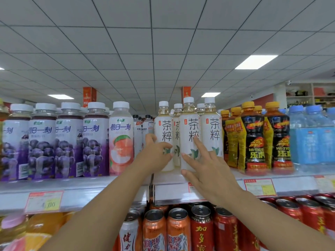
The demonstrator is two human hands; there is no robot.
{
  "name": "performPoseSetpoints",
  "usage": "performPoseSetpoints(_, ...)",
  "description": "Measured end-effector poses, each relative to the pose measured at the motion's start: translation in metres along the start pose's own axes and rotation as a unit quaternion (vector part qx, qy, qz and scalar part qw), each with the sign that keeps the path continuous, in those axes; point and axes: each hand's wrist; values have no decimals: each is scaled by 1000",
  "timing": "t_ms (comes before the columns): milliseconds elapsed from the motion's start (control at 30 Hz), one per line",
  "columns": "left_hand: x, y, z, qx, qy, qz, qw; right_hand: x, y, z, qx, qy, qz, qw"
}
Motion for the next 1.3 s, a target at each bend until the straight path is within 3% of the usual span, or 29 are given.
performPoseSetpoints(100, -3, -8, 12, -30, -23, -2, 999, -2, -4, -3, -74, -17, 22, 997)
performPoseSetpoints(167, -3, -10, 13, -28, -20, -9, 999, -1, -4, -8, -81, -14, 39, 996)
performPoseSetpoints(300, 3, 6, -23, 88, 95, -20, 991, 5, 3, -33, 56, -22, 107, 992)
performPoseSetpoints(400, 7, 40, -83, 176, 214, -86, 957, 1, 13, -73, 150, -17, 187, 971)
performPoseSetpoints(500, -5, 92, -142, 193, 259, -134, 937, -9, 36, -135, 154, -14, 226, 962)
performPoseSetpoints(700, -56, 226, -251, 1, 136, -181, 974, -36, 110, -295, -54, 71, 257, 962)
performPoseSetpoints(933, -107, 350, -385, -205, -36, -174, 962, -71, 161, -469, -270, 183, 292, 899)
performPoseSetpoints(1067, -133, 395, -453, -310, -148, -167, 924, -84, 184, -550, -414, 258, 254, 835)
performPoseSetpoints(1167, -150, 427, -497, -385, -197, -173, 885, -92, 203, -600, -540, 288, 230, 757)
performPoseSetpoints(1300, -163, 462, -538, -450, -219, -179, 847, -96, 219, -649, -614, 369, 190, 671)
Point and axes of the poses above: each hand's wrist, its own z-axis towards the middle knuckle, its own y-axis out of the palm, x = y × z, and after that the axes turned 8 degrees about -z, right-handed
